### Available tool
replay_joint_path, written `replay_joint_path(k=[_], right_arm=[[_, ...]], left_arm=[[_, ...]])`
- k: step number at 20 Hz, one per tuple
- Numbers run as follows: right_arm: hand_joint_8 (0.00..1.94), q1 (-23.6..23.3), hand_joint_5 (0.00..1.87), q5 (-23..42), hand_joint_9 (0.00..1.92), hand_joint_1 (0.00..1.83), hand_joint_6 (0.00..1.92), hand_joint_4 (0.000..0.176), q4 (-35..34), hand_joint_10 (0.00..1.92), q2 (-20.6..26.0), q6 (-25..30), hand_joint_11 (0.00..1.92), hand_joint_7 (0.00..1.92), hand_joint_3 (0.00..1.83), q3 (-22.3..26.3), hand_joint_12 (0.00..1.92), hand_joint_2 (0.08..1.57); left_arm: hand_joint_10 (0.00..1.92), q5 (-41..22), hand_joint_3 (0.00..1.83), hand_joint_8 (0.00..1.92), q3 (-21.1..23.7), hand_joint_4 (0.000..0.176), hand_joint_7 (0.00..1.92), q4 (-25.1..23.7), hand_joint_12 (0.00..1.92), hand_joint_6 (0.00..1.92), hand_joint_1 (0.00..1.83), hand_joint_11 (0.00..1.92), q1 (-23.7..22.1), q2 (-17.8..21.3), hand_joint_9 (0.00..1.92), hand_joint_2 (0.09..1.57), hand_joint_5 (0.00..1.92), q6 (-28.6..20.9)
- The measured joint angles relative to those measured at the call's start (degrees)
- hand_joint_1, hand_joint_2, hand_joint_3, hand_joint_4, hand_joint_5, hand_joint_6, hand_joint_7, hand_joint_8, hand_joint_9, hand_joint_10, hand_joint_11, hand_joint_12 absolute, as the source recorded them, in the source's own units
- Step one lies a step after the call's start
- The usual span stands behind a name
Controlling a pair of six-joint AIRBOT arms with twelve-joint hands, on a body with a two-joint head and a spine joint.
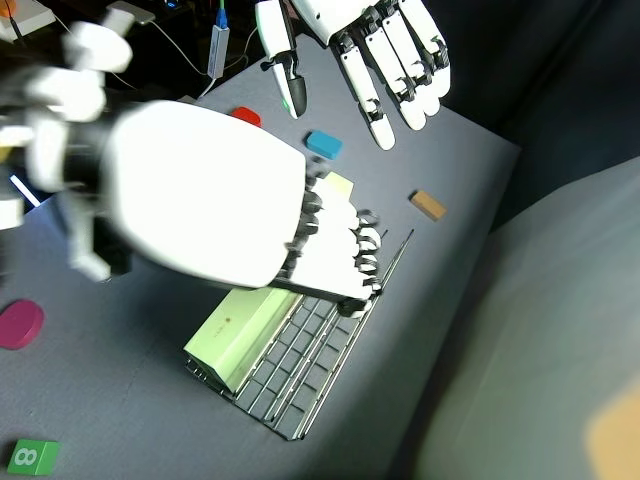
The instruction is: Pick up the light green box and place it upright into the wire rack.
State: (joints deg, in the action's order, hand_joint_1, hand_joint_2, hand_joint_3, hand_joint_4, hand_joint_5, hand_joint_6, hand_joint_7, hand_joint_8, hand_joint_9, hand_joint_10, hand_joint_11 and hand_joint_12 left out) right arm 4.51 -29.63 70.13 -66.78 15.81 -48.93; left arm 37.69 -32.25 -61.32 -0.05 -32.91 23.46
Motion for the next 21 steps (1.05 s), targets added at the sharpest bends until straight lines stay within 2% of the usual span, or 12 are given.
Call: replay_joint_path(k=[5, 7, 8, 9, 10, 11, 12, 13, 17, 19, 20, 21], right_arm=[[0.02, -0.4, 0.39, 7.1, 0.38, 0.55, 0.01, 0.000, 1.9, 0.02, 11.0, -2.6, 0.04, 0.46, 0.00, 5.7, 1.20, 1.04], [0.03, -1.1, 0.53, 7.6, 0.60, 0.51, 0.03, 0.000, 2.3, 0.08, 14.3, -4.3, 0.25, 0.63, 0.01, 7.5, 1.26, 1.13], [0.05, -1.2, 0.62, 7.6, 0.74, 0.51, 0.03, 0.000, 3.0, 0.17, 16.1, -5.6, 0.38, 0.76, 0.00, 8.9, 1.32, 1.17], [0.13, -1.2, 0.78, 7.6, 0.76, 0.52, 0.06, 0.000, 2.7, 0.63, 17.8, -6.2, 0.56, 0.90, 0.00, 10.5, 1.45, 1.19], [0.74, -1.0, 0.87, 7.6, 0.83, 0.57, 0.42, 0.000, 2.3, 1.26, 18.9, -6.3, 0.78, 0.91, 0.01, 11.8, 1.70, 1.23], [1.37, -1.0, 0.88, 7.1, 1.01, 0.61, 1.04, 0.000, 2.2, 1.71, 19.5, -6.3, 1.03, 0.93, 0.00, 13.1, 1.88, 1.26], [1.76, -1.0, 0.91, 6.3, 1.18, 0.64, 1.50, 0.000, 2.1, 1.88, 19.6, -6.3, 1.27, 0.98, 0.00, 14.0, 1.91, 1.28], [1.90, -1.0, 0.95, 5.3, 1.32, 0.68, 1.83, 0.000, 2.1, 1.91, 19.3, -6.1, 1.47, 1.11, 0.00, 14.6, 1.92, 1.29], [1.94, 0.5, 1.18, -1.7, 1.60, 0.69, 1.92, 0.000, -2.2, 1.92, 16.4, -2.6, 1.85, 1.34, 0.01, 14.9, 1.92, 1.38], [1.94, 0.7, 1.27, -6.4, 1.70, 0.66, 1.92, 0.154, -2.9, 1.92, 14.5, -2.6, 1.88, 1.47, 0.00, 15.2, 1.92, 1.44], [1.94, 0.7, 1.28, -8.3, 1.73, 0.68, 1.92, 0.172, -3.2, 1.92, 13.7, -2.6, 1.89, 1.50, 0.00, 15.3, 1.92, 1.44], [1.94, 0.7, 1.29, -8.6, 1.74, 0.70, 1.92, 0.175, -3.3, 1.92, 13.6, -2.5, 1.91, 1.51, 0.00, 15.3, 1.92, 1.44]], left_arm=[[0.00, 1.0, 0.00, 0.00, 1.6, 0.085, 0.24, -3.6, 0.74, 0.00, 0.16, 0.00, 0.3, -2.0, 0.22, 1.20, 0.31, -5.9], [0.01, 1.7, 0.00, 0.01, 2.1, 0.085, 0.26, -4.6, 0.82, 0.00, 0.17, 0.00, 0.5, -2.2, 0.26, 1.19, 0.32, -7.1], [0.02, 2.1, 0.00, 0.02, 2.1, 0.078, 0.32, -4.7, 0.90, 0.01, 0.18, 0.00, 0.6, -2.6, 0.31, 1.19, 0.36, -7.4], [0.07, 2.2, 0.00, 0.05, 2.1, 0.035, 0.59, -4.9, 1.01, 0.05, 0.17, 0.09, 0.9, -3.0, 0.53, 1.20, 0.62, -7.5], [0.77, 2.3, 0.00, 0.58, 2.1, 0.000, 0.73, -5.0, 1.18, 0.73, 0.19, 0.42, 1.0, -3.4, 0.63, 1.22, 0.74, -7.5], [1.48, 2.6, 0.00, 1.32, 2.1, 0.000, 0.66, -4.7, 1.53, 1.45, 0.22, 0.68, 1.0, -3.8, 0.67, 1.22, 0.64, -7.6], [1.83, 2.9, 0.00, 1.73, 2.1, 0.000, 0.68, -4.9, 1.84, 1.80, 0.27, 0.84, 1.0, -4.2, 0.77, 1.23, 0.58, -8.7], [1.90, 3.0, 0.01, 1.88, 2.1, 0.000, 0.78, -5.9, 1.90, 1.90, 0.33, 0.99, 1.0, -4.7, 0.91, 1.26, 0.63, -10.6], [1.92, 4.3, 0.00, 1.92, 2.1, 0.000, 1.13, -7.0, 1.92, 1.92, 0.38, 1.19, 1.0, -6.3, 1.15, 1.31, 1.03, -11.7], [1.92, 4.4, 0.00, 1.92, 2.1, 0.000, 1.37, -7.3, 1.92, 1.92, 0.39, 1.46, 1.0, -7.3, 1.39, 1.34, 1.31, -11.8], [1.92, 4.2, 0.00, 1.92, 2.1, 0.005, 1.40, -7.2, 1.92, 1.92, 0.40, 1.51, 1.1, -7.7, 1.44, 1.36, 1.35, -12.0], [1.92, 4.1, 0.00, 1.92, 2.3, 0.083, 1.41, -7.1, 1.92, 1.92, 0.41, 1.53, 1.2, -7.7, 1.44, 1.36, 1.35, -12.2]])
